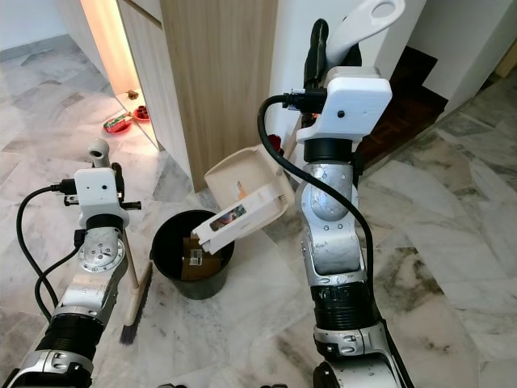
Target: Sweep floor
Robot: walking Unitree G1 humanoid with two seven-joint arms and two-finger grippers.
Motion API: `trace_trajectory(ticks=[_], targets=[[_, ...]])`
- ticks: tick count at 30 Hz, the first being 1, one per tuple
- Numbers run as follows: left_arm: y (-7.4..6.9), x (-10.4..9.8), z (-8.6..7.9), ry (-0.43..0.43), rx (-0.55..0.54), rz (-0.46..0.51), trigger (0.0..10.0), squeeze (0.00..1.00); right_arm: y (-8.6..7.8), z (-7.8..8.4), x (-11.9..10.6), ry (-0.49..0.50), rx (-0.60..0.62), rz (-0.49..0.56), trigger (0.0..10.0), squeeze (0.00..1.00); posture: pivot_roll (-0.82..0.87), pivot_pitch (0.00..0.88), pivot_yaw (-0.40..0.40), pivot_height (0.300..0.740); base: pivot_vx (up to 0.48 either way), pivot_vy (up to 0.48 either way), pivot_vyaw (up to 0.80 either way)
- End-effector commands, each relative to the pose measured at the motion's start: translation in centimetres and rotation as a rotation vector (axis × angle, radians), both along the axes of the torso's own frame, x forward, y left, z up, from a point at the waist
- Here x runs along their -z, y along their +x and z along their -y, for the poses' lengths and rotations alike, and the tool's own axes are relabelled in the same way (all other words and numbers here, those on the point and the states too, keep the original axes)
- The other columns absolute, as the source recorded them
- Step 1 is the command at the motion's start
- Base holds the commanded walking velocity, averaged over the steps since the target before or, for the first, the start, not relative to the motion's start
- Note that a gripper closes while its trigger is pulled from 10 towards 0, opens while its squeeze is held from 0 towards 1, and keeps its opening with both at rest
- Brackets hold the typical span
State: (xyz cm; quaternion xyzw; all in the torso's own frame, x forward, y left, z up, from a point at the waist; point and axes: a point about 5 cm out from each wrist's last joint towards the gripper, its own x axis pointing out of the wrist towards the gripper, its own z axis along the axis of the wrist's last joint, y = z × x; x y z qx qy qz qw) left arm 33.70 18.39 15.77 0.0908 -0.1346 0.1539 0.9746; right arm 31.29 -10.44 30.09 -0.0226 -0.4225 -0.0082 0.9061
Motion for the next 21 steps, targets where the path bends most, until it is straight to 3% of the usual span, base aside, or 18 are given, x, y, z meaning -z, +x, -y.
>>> trace_trajectory(ticks=[1,14,21], targets=[[0.0,-0.7,0.4,0.004,0.018,0.040,10.0,0.00,-1.7,-0.4,-2.1,-0.002,-0.016,0.142,10.0,0.00,-0.01,0.114,-0.044,0.740,0.000,0.000,0.00],[0.0,-0.8,0.4,0.002,0.015,0.045,10.0,0.00,-2.5,-1.9,-2.3,-0.033,-0.064,0.180,10.0,0.00,-0.01,0.113,-0.048,0.740,0.000,0.000,0.00],[0.0,-0.8,0.5,0.001,0.017,0.047,10.0,0.00,-3.2,-3.4,-2.0,-0.076,-0.170,0.195,10.0,0.00,-0.01,0.111,-0.050,0.740,0.000,0.000,0.00]])
